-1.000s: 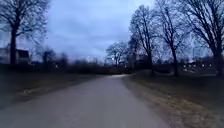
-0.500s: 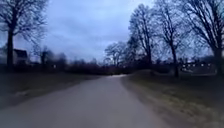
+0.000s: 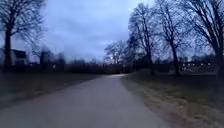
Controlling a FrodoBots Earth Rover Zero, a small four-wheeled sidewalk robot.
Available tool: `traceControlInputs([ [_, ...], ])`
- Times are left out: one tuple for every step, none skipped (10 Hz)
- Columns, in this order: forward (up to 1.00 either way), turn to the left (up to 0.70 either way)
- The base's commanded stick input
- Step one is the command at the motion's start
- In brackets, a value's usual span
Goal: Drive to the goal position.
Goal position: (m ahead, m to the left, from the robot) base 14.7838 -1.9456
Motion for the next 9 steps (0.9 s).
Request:
traceControlInputs([
  [0.70,0.00],
  [0.70,0.00],
  [0.70,0.00],
  [0.70,0.00],
  [0.70,0.00],
  [0.70,0.00],
  [0.70,0.00],
  [0.70,0.00],
  [0.70,0.00],
])
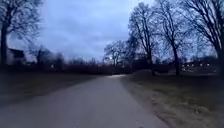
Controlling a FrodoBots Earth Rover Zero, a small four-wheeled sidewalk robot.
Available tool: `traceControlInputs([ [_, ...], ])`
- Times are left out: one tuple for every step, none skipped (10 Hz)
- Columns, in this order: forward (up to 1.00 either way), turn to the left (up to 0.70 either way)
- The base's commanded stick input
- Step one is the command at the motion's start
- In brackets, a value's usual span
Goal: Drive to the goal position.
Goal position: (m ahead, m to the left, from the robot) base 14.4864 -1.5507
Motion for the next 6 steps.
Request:
traceControlInputs([
  [0.70,0.00],
  [0.70,0.00],
  [0.70,0.00],
  [0.70,0.00],
  [0.70,0.00],
  [0.70,0.00],
])
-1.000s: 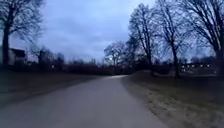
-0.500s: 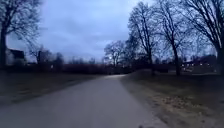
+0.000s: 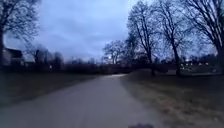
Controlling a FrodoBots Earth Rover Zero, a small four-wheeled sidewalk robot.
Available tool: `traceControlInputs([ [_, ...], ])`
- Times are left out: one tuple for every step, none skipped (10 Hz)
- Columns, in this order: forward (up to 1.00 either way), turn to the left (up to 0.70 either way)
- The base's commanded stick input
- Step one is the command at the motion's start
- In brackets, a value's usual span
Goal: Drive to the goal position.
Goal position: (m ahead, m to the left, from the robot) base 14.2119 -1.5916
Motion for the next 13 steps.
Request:
traceControlInputs([
  [0.70,0.00],
  [0.70,0.00],
  [0.70,0.00],
  [0.70,0.00],
  [0.70,0.00],
  [0.70,0.00],
  [0.70,0.00],
  [0.70,0.00],
  [0.70,0.00],
  [0.70,0.00],
  [0.70,0.12],
  [0.70,0.35],
  [0.70,0.26],
])
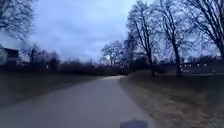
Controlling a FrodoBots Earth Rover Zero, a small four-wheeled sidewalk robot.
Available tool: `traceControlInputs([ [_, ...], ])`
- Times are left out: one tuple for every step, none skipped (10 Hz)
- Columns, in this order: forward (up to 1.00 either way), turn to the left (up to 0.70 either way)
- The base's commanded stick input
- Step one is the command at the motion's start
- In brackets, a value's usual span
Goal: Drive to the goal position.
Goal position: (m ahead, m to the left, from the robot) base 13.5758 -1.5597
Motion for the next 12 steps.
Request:
traceControlInputs([
  [0.70,0.00],
  [0.70,0.00],
  [0.70,0.00],
  [0.70,0.00],
  [0.70,0.00],
  [0.70,0.00],
  [0.70,0.00],
  [0.70,0.00],
  [0.85,0.00],
  [0.85,0.00],
  [0.85,0.00],
  [0.85,0.00],
])
